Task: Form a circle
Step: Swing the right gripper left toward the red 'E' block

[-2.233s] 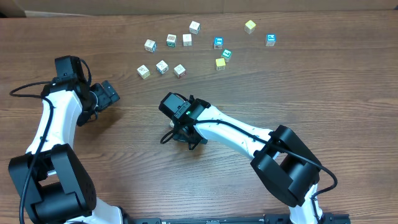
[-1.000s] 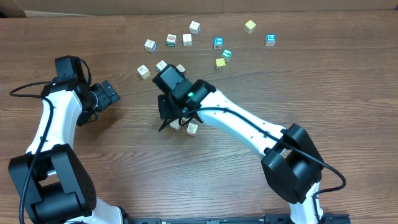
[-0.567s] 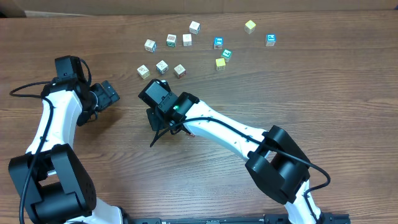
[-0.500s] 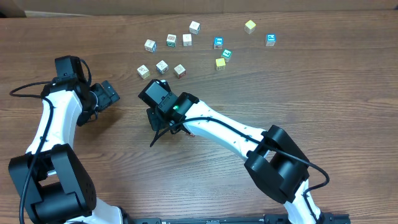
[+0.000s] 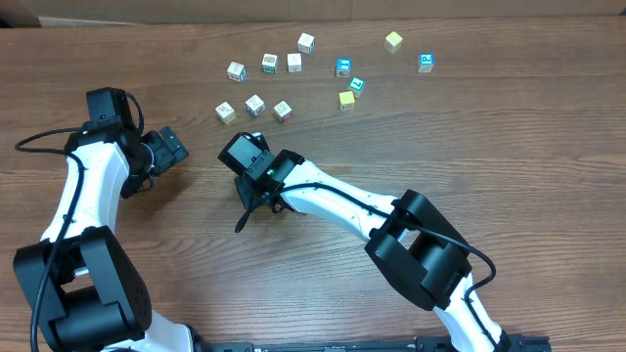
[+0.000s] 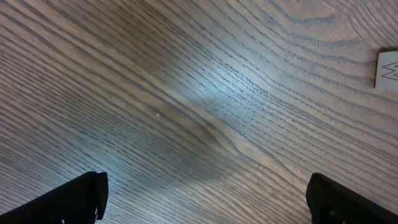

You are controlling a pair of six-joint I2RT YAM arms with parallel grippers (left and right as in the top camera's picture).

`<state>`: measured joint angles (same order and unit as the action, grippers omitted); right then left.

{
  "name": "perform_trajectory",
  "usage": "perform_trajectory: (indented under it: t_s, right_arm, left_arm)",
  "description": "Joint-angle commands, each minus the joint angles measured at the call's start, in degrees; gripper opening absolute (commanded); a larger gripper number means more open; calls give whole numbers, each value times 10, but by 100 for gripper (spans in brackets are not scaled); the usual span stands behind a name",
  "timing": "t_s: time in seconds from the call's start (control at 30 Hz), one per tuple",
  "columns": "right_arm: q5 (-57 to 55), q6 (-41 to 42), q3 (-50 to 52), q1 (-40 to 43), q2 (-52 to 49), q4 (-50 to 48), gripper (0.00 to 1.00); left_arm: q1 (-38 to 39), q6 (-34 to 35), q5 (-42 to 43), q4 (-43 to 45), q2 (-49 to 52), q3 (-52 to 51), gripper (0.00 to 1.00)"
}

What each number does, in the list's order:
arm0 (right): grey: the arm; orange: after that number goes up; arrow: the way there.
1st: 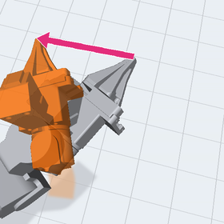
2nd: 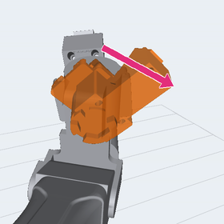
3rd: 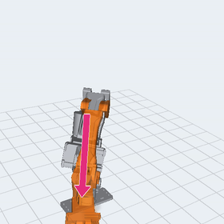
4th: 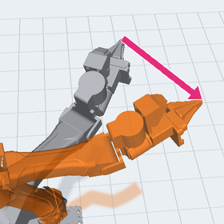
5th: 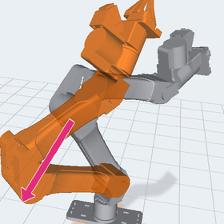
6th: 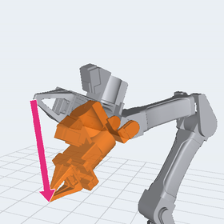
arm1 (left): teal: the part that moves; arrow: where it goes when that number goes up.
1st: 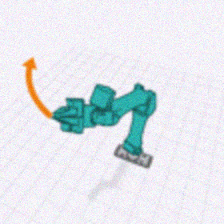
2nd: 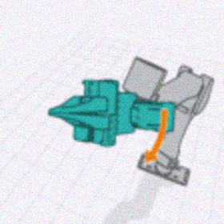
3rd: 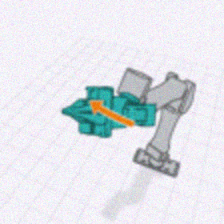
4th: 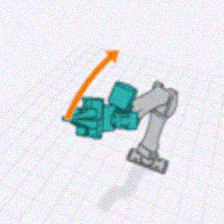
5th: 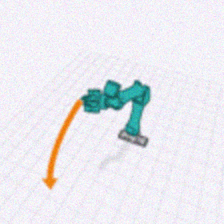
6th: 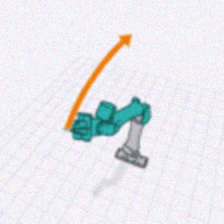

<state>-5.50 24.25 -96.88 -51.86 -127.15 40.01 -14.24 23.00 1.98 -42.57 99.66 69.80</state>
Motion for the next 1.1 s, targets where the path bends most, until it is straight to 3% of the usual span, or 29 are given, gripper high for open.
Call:
perform_trajectory:
  t_s: [0.0, 1.07]
  right_arm:
    - [-9, -8, -10, -1, -6, 2, 4]
    - [-9, -8, -19, 0, -6, 6, 4]
  left_arm:
    - [1, 3, 4, 0, 4, 2, 99]
    - [1, 3, 5, 0, 4, 2, 100]
